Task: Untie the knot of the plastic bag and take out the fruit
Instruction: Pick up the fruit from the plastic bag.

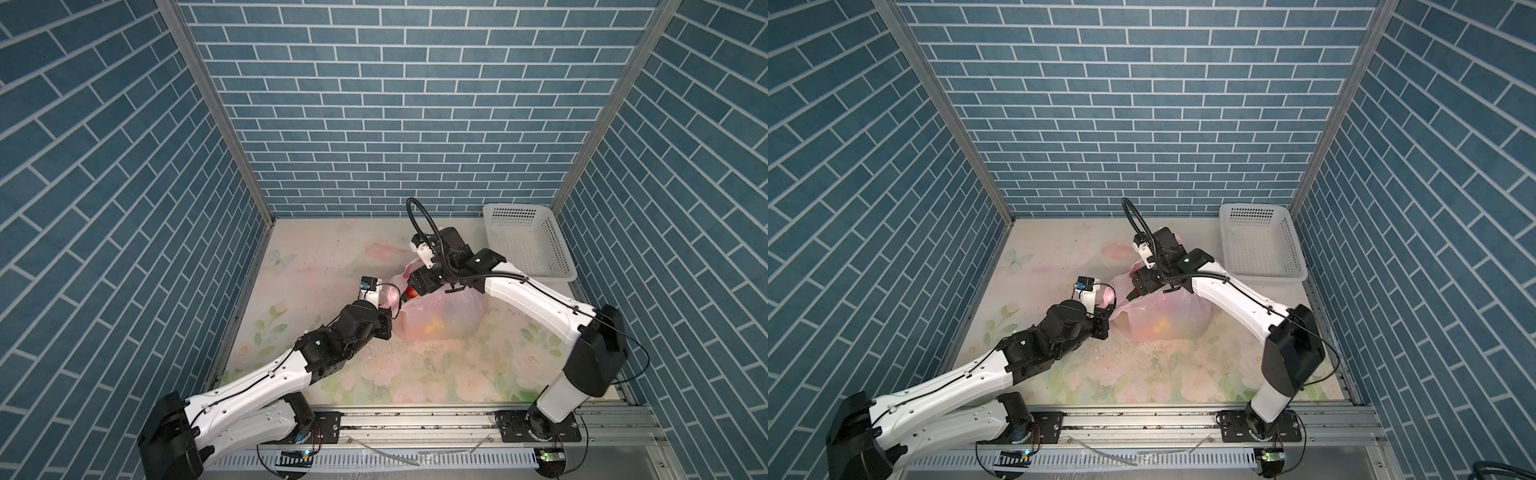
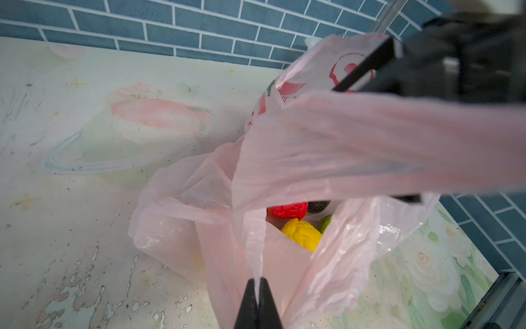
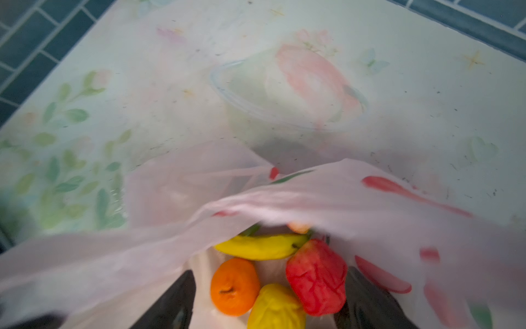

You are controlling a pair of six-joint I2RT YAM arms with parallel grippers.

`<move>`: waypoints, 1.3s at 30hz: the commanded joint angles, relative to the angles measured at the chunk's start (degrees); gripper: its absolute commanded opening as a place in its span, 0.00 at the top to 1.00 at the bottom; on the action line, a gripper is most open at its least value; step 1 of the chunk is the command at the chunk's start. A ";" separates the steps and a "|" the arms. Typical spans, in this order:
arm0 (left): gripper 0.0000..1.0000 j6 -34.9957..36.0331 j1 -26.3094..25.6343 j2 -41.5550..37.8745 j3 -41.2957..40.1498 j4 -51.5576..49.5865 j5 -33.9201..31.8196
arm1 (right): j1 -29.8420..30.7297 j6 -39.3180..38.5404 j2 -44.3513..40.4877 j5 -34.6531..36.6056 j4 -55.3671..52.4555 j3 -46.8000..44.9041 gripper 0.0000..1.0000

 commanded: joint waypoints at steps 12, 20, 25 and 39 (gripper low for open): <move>1.00 -3.07 -0.97 -2.77 2.26 -1.68 -2.38 | 7.77 11.99 -12.70 5.04 4.15 -25.89 0.19; 1.00 -4.44 -2.70 -4.26 0.15 -3.23 -4.74 | 13.44 17.63 -14.69 7.32 3.39 -37.22 0.19; 1.00 -4.35 -4.56 -4.47 -0.90 -2.58 -5.48 | 12.80 14.06 -11.77 4.20 4.25 -35.33 0.18; 1.00 -9.60 -9.45 -7.19 -5.17 -6.35 -10.13 | -1.84 8.01 0.49 19.06 -2.78 -25.20 0.15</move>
